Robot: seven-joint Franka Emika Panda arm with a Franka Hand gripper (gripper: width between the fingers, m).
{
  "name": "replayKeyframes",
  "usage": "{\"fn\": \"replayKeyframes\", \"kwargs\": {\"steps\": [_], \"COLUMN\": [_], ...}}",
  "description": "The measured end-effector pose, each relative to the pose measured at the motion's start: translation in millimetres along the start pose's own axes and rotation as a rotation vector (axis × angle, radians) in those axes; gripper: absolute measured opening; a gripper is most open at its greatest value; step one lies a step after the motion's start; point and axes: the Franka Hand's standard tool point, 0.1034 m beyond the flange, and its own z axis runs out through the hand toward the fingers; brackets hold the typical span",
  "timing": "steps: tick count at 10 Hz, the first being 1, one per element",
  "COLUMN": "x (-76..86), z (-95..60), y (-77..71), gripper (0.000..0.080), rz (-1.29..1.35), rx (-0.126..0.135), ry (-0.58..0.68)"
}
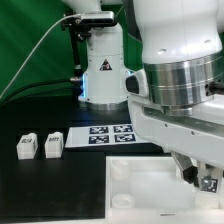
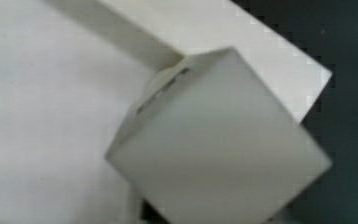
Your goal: Assemble one leg
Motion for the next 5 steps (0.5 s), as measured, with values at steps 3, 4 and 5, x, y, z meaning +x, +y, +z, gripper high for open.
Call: {"fn": "replayKeyframes", "kwargs": {"steps": [3, 4, 5], "x": [3.8, 3.3, 1.2], "z": [0.0, -1.2, -7.5], "y": [2.1, 1.8, -0.9], "gripper": [0.0006, 0.0002, 0.0001], "rz": [0.003, 0.003, 0.001], "rx": [-0.002, -0.003, 0.0], "ry": [0.004, 0.002, 0.0]}}
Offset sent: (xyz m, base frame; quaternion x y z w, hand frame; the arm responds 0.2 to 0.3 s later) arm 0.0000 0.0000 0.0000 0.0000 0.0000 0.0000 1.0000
